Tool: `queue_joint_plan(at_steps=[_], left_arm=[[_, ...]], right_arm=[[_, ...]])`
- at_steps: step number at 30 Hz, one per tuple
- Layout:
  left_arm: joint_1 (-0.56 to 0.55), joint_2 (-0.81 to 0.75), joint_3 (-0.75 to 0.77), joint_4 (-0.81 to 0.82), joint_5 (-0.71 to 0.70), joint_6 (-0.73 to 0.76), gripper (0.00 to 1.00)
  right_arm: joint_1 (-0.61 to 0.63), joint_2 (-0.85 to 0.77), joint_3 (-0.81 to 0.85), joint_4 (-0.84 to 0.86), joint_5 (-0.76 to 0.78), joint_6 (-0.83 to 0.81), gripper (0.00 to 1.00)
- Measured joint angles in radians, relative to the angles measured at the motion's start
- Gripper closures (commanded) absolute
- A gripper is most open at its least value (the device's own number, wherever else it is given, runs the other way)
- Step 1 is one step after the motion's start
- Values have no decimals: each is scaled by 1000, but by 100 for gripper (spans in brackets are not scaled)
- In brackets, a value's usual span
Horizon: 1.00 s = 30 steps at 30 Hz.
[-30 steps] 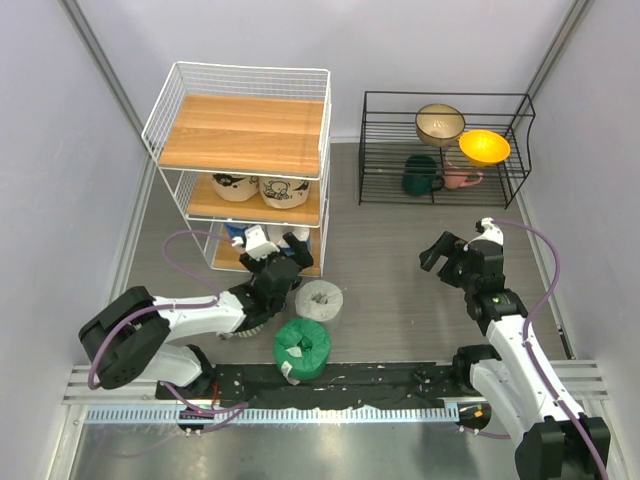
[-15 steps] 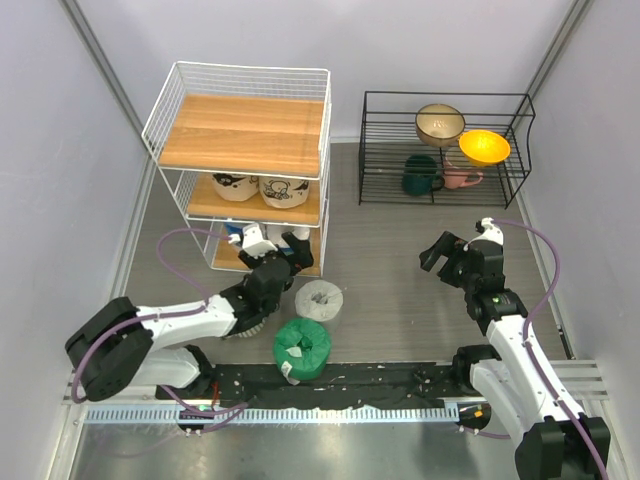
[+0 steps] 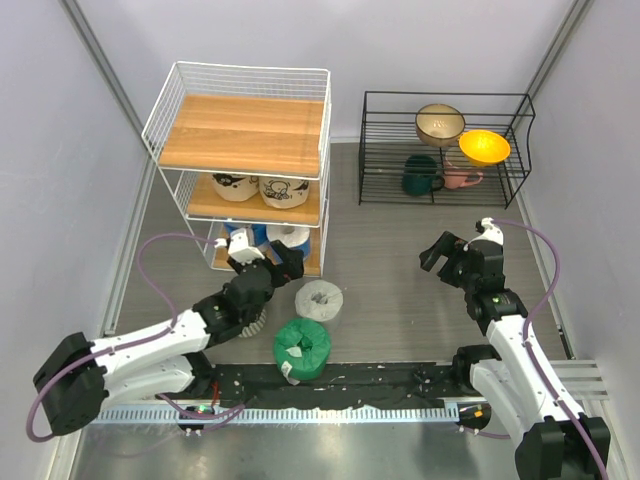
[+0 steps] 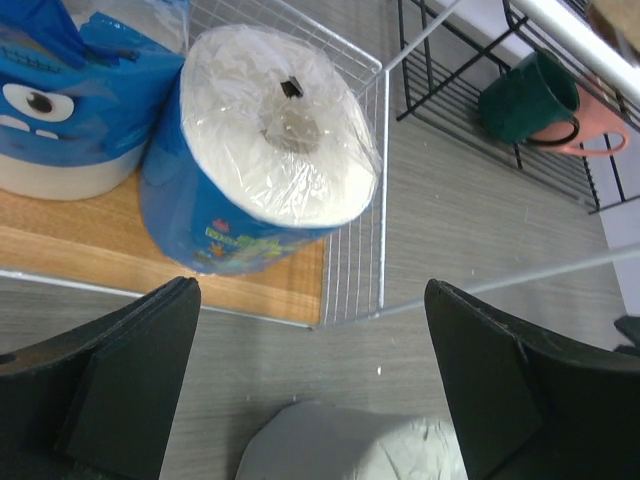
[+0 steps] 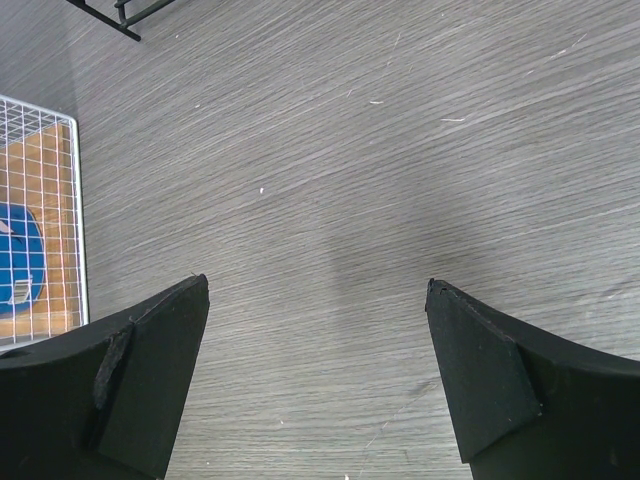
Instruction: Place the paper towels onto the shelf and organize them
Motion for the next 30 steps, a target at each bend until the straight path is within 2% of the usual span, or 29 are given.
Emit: queue_joint_plan(at_steps=[6,13,20,30], left_arm=[[-2,-119,19,-206,180,7,0],[-25,-138,39,-358,420,47,0],[-30,-80,83,-446,491,105,0],[-30,23,156,-488,497,144,2]], right_arm=[[0,23,0,1,0,-3,5],[0,35,0,9,0,-3,4],[0,34,0,13,0,-3,5],[0,29,0,15,0,-3,5]])
